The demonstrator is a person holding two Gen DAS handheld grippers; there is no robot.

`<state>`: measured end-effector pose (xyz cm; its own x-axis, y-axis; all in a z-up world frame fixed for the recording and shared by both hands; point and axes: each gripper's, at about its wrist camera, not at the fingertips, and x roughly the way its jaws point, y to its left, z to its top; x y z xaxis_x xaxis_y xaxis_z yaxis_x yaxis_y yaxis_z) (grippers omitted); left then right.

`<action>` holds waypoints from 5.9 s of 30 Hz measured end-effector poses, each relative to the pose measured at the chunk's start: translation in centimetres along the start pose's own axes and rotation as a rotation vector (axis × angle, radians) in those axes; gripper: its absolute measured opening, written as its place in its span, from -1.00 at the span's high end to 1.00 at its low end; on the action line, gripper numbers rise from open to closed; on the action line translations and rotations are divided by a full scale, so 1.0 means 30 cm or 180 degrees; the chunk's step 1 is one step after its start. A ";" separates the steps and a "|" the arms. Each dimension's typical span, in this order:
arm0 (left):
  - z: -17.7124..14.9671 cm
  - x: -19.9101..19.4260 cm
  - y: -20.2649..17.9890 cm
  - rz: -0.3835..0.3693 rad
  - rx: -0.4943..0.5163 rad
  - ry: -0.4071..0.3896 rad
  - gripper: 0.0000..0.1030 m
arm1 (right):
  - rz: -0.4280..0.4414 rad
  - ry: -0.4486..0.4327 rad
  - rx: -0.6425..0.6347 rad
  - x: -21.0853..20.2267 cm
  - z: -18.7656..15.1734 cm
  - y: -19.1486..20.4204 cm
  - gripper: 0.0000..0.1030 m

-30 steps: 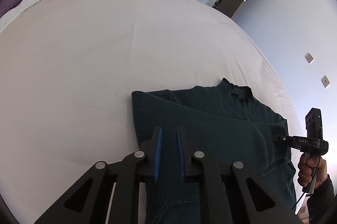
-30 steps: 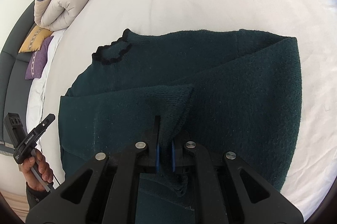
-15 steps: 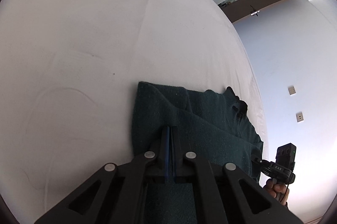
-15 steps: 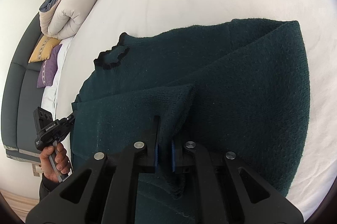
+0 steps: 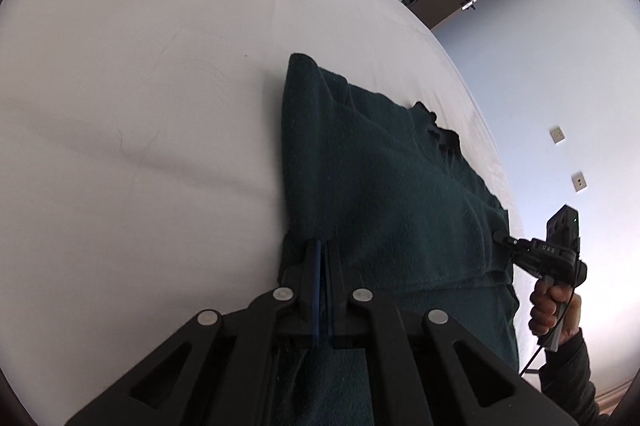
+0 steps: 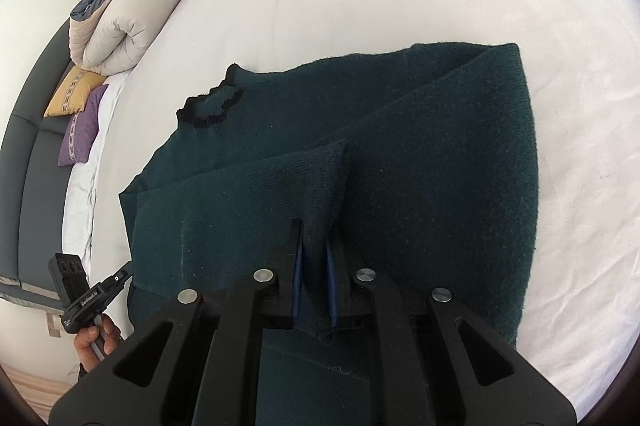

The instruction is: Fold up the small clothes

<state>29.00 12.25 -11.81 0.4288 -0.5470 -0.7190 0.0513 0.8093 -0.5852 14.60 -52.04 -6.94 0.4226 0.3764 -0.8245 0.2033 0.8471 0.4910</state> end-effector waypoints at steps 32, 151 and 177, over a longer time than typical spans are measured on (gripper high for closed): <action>-0.540 -0.416 -0.079 0.0415 0.0115 -0.0449 -0.73 | 0.0730 -0.0828 0.0831 -0.318 -0.188 -0.358 0.81; -0.907 -0.518 0.128 -0.0376 -0.1245 0.0224 0.88 | 0.0408 -0.0117 0.0405 -0.793 -1.159 -0.624 -0.27; -0.894 -0.528 0.090 -0.0106 -0.0930 0.0199 0.90 | 0.0693 0.0321 0.0633 -0.684 -1.236 -0.712 0.83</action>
<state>-1.85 17.36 -12.08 0.3745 -0.5917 -0.7139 -0.2012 0.6998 -0.6855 -31.16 -63.94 -10.95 0.3875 0.5848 -0.7127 0.2905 0.6562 0.6964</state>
